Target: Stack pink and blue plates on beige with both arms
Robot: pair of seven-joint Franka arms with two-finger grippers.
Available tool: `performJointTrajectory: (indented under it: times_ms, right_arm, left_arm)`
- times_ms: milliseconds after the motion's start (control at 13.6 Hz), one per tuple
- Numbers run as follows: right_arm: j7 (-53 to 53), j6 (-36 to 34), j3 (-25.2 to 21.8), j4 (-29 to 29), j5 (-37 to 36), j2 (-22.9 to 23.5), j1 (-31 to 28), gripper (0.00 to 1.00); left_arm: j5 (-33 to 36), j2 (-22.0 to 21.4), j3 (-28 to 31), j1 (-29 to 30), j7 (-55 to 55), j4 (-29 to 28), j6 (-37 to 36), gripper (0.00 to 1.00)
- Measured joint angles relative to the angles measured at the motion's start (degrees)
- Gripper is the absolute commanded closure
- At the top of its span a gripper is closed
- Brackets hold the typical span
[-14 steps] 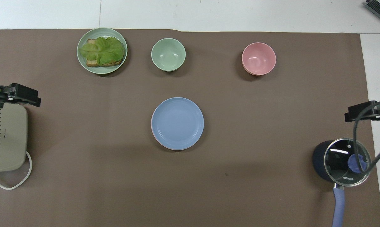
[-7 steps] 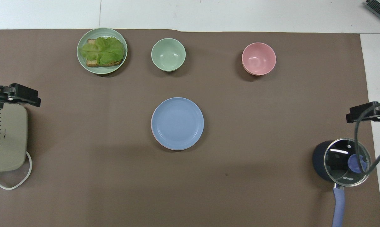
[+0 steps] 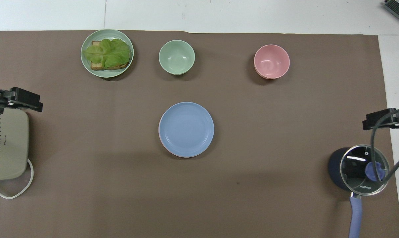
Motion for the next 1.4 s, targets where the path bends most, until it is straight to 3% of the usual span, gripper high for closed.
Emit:
performJointTrajectory:
  times_ms: [1398]
  right_arm:
    - [0.0,1.5,0.0,0.0,-0.1,0.0,0.0,0.0]
  left_arm:
    - [0.0,0.0,0.0,0.0,0.0,0.0,0.0,0.0]
